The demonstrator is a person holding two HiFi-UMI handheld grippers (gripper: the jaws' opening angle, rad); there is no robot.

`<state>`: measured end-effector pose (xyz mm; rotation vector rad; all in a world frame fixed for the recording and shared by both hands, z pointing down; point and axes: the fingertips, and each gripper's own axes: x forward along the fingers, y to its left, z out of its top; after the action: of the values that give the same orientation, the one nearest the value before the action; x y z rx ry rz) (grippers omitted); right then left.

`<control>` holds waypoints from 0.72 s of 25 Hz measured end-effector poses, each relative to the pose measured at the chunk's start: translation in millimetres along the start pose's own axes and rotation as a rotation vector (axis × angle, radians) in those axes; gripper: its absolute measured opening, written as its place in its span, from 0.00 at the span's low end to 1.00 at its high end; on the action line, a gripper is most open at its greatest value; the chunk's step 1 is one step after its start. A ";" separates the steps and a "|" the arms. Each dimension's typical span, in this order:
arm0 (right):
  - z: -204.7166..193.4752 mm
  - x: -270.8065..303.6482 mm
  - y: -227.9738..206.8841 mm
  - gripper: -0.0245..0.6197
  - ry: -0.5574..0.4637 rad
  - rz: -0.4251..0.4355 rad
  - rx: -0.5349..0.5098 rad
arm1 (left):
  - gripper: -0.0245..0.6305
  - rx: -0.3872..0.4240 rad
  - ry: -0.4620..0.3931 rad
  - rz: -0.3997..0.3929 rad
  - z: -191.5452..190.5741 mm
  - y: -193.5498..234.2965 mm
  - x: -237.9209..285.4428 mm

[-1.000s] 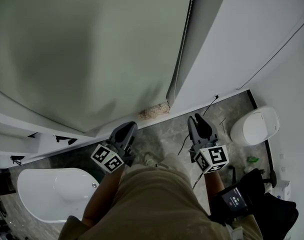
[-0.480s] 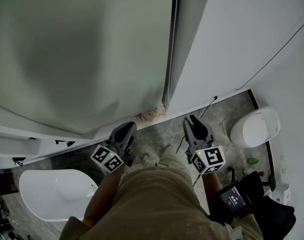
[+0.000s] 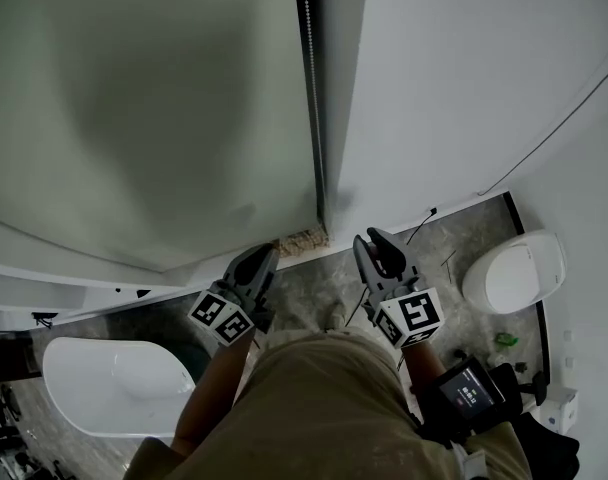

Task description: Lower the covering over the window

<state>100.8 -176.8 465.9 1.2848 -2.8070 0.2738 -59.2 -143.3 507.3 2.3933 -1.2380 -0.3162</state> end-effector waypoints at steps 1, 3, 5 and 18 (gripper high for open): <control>1.3 0.9 1.0 0.19 0.002 0.008 -0.004 | 0.07 0.002 -0.003 0.002 0.8 -1.8 2.2; 4.3 0.9 6.6 0.19 0.001 0.026 -0.020 | 0.07 0.004 -0.011 0.007 2.1 -5.6 1.8; 4.9 -0.4 9.2 0.19 0.003 0.047 -0.034 | 0.07 0.007 -0.016 0.015 0.5 -9.6 3.1; 15.5 7.4 2.6 0.19 -0.031 0.214 -0.098 | 0.07 0.019 -0.006 0.024 -10.8 -12.6 56.7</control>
<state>94.5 -183.5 451.2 0.9791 -2.9452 0.1224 -13.2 -180.3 510.6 2.3934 -1.2774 -0.3052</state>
